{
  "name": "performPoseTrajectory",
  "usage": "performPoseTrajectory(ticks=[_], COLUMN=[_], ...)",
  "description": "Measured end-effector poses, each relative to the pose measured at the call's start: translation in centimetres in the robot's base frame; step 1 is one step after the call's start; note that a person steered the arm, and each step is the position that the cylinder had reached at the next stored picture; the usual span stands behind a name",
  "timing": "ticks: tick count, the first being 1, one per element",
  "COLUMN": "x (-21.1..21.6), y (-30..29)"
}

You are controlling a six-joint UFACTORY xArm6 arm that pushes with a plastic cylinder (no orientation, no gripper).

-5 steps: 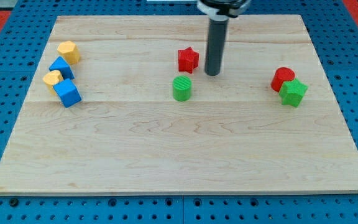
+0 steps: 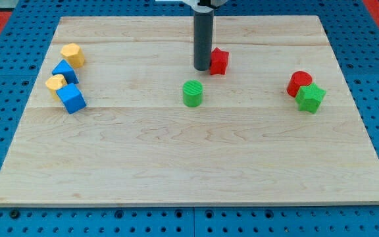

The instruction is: Push red star to the right side of the board

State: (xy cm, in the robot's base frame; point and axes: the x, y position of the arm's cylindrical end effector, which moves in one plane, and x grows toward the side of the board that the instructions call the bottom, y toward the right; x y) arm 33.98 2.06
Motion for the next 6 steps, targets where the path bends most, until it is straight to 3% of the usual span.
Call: performPoseTrajectory(ticks=[4,6], x=[-3.1,-2.6], y=[2.0,8.8])
